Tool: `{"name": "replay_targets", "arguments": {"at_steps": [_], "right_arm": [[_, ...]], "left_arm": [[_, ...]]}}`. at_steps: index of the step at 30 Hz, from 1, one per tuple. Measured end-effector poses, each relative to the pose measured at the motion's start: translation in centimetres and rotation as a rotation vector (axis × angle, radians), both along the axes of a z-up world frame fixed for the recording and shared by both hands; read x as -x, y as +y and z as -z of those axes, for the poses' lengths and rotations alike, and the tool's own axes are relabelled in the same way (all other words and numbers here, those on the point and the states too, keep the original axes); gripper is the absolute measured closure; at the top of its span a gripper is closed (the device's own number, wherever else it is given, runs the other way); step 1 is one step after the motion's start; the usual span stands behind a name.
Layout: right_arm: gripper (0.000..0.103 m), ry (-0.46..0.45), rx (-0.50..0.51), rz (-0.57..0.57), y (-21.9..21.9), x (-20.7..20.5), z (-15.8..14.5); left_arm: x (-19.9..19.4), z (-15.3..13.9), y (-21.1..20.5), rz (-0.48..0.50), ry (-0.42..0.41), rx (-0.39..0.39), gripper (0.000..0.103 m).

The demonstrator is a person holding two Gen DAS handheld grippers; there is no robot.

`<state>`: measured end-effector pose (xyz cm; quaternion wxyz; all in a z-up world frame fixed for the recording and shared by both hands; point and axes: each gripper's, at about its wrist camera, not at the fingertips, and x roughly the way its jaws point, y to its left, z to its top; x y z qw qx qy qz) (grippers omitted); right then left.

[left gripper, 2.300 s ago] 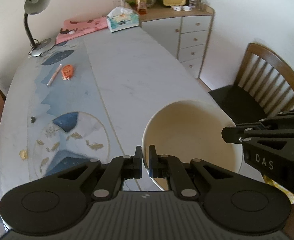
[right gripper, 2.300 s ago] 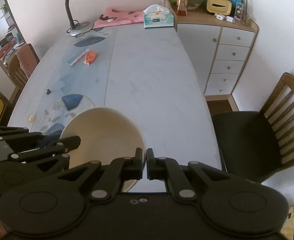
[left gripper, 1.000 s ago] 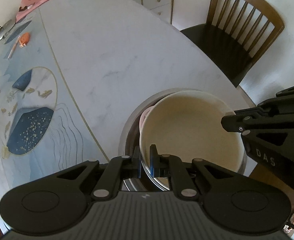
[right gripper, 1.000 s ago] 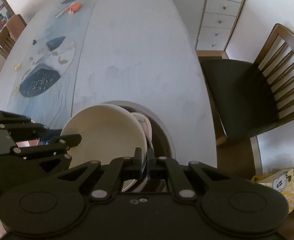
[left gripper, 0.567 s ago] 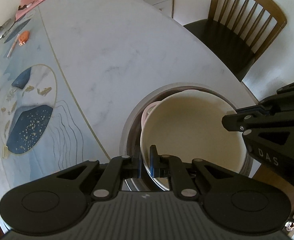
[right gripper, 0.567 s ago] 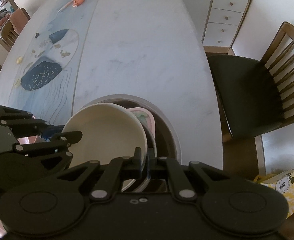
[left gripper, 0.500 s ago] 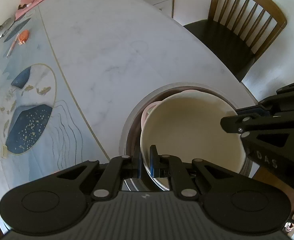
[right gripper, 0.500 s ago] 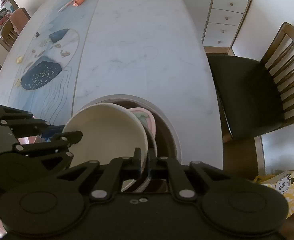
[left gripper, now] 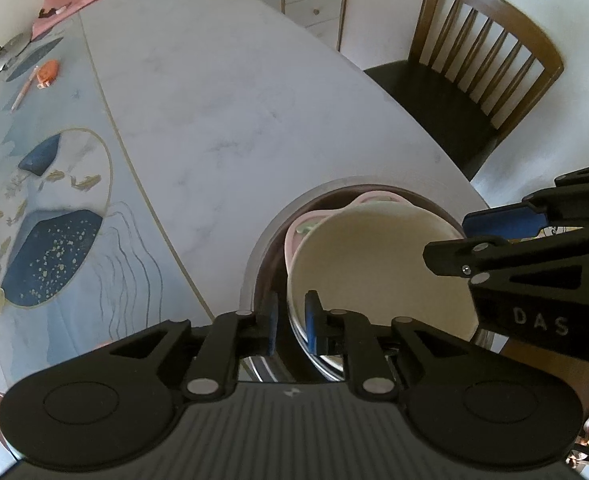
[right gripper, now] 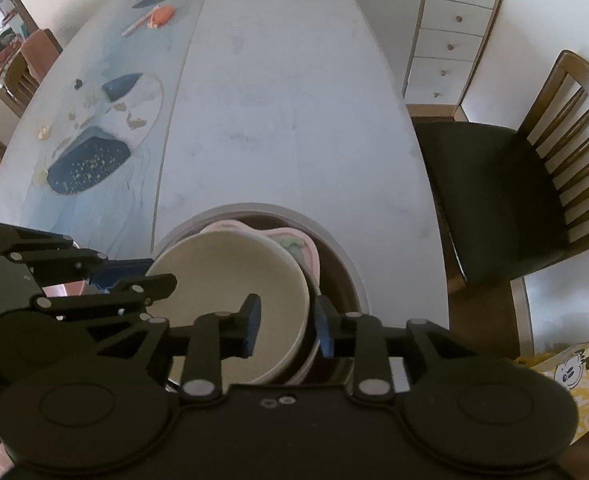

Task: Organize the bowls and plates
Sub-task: 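Open the left gripper to release the cream bowl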

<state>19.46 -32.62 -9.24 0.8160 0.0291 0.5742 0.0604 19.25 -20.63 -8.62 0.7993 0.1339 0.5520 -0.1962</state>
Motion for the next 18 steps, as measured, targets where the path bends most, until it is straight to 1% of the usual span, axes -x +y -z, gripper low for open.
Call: {"name": "replay_targets", "arguments": {"at_steps": [1, 5, 7, 13, 15, 16, 17, 18], "right_arm": [[0.071, -0.006, -0.001, 0.004, -0.1, 0.1, -0.2], [0.068, -0.033, -0.013, 0.018, -0.3, 0.7, -1.2], [0.066, -0.049, -0.021, 0.018, -0.4, 1.2, -1.7], [0.05, -0.119, -0.035, 0.015, -0.5, 3.0, -3.6], [0.043, -0.143, -0.044, 0.018, -0.7, 3.5, -4.1], [0.042, -0.153, -0.051, 0.019, -0.7, 3.8, -4.4], [0.041, -0.163, -0.056, 0.022, -0.8, 4.2, -4.6], [0.039, -0.172, -0.059, 0.023, -0.9, 4.5, -4.8]], "left_arm": [[0.1, -0.2, 0.1, -0.001, -0.005, 0.002, 0.086], [0.6, -1.2, 0.7, -0.007, -0.032, 0.02, 0.076], [0.9, -1.7, 1.0, -0.01, -0.044, 0.035, 0.075], [2.3, -3.6, 2.0, -0.026, -0.075, 0.081, 0.074], [2.9, -4.2, 2.3, -0.03, -0.094, 0.09, 0.072], [3.2, -4.5, 2.4, -0.03, -0.106, 0.095, 0.07], [3.5, -4.9, 2.6, -0.03, -0.117, 0.101, 0.063], [3.9, -5.2, 2.7, -0.032, -0.13, 0.109, 0.052]]}}
